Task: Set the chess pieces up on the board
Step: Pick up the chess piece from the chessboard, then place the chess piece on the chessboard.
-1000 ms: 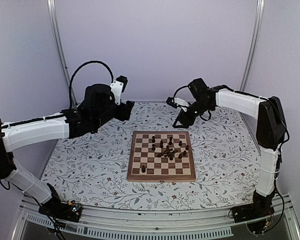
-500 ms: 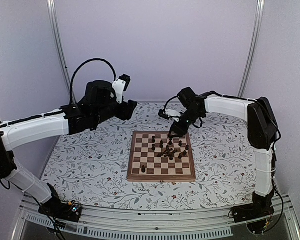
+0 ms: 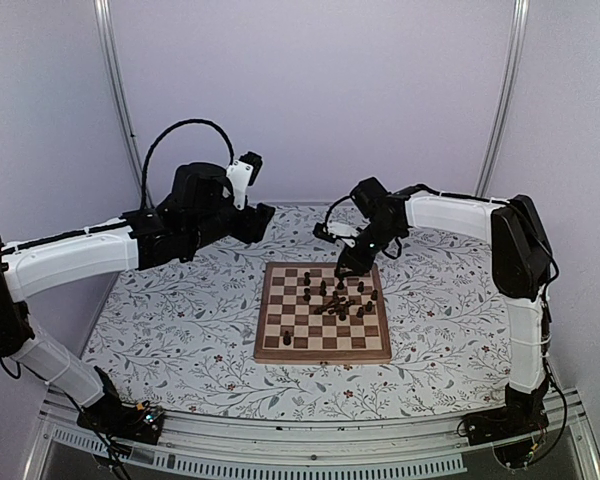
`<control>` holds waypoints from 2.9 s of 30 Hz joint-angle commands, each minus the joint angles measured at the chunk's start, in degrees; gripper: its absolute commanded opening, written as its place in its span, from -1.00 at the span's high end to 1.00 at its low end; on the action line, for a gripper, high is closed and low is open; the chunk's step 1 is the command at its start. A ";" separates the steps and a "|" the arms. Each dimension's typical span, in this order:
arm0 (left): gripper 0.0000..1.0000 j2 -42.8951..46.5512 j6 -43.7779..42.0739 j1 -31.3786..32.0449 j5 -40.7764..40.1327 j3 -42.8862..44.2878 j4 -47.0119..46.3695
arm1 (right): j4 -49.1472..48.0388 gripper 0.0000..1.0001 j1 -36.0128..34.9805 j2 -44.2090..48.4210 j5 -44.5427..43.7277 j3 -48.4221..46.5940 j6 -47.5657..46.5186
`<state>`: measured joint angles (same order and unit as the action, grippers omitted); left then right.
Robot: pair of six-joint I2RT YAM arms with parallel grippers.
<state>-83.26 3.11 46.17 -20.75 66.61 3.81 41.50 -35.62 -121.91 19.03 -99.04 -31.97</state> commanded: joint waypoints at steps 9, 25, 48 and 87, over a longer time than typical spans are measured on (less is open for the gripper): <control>-0.38 -0.58 -0.42 0.10 1.24 1.95 0.48 | 0.79 0.16 -1.39 -1.06 -0.59 1.17 -0.25; -0.38 -1.47 -0.55 0.47 1.46 2.12 0.96 | 0.62 0.76 -1.41 0.67 -1.63 2.37 -0.20; -0.41 -2.95 -1.39 1.82 -0.25 2.04 0.92 | 2.24 0.88 -7.50 21.52 2.94 21.60 -8.81; -0.44 -4.19 -1.97 2.16 -0.47 2.21 1.40 | 1.15 -0.08 -12.71 24.25 1.25 31.07 -12.04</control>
<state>-86.83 1.69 47.53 -20.84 67.46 5.08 40.91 -47.97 -100.20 18.22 -68.05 -43.11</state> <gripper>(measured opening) 0.717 0.493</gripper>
